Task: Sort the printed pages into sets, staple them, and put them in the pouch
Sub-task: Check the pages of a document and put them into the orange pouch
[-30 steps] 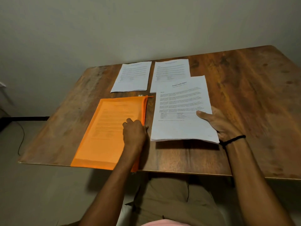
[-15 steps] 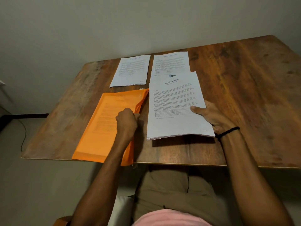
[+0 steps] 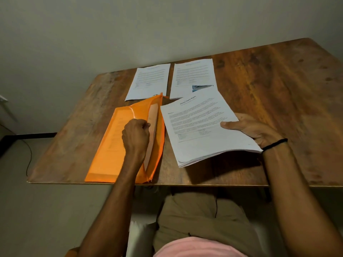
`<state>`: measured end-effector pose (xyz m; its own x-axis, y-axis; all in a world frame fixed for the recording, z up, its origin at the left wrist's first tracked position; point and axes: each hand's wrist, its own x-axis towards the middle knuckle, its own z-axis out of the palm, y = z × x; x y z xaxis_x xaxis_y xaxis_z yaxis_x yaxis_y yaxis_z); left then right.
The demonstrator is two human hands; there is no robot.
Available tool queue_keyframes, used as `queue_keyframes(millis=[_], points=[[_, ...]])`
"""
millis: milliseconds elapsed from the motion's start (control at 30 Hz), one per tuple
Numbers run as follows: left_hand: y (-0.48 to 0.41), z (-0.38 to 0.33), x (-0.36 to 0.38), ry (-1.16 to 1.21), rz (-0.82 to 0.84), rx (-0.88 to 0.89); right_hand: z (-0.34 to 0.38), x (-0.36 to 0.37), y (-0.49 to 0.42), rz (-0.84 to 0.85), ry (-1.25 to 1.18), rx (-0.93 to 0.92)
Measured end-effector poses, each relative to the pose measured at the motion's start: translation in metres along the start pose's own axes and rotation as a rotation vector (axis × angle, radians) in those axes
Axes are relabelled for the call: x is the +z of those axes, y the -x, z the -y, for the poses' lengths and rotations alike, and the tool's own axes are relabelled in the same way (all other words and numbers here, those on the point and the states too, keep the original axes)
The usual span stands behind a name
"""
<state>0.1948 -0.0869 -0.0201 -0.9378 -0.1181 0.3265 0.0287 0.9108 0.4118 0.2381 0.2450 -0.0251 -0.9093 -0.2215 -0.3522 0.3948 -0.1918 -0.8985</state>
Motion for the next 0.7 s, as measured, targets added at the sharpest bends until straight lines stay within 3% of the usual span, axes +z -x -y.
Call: queue_keyframes(millis=[300, 567, 700], points=[[-0.006, 0.006, -0.020, -0.191, -0.069, 0.207, -0.011, 0.037, -0.010, 0.025, 0.012, -0.045], [-0.010, 0.010, -0.039, -0.138, -0.014, 0.404, -0.039, 0.086, -0.033, -0.259, 0.012, -0.073], [-0.016, 0.012, -0.039, -0.081, 0.071, 0.387, -0.047, 0.097, -0.037, -0.352, 0.206, -0.202]])
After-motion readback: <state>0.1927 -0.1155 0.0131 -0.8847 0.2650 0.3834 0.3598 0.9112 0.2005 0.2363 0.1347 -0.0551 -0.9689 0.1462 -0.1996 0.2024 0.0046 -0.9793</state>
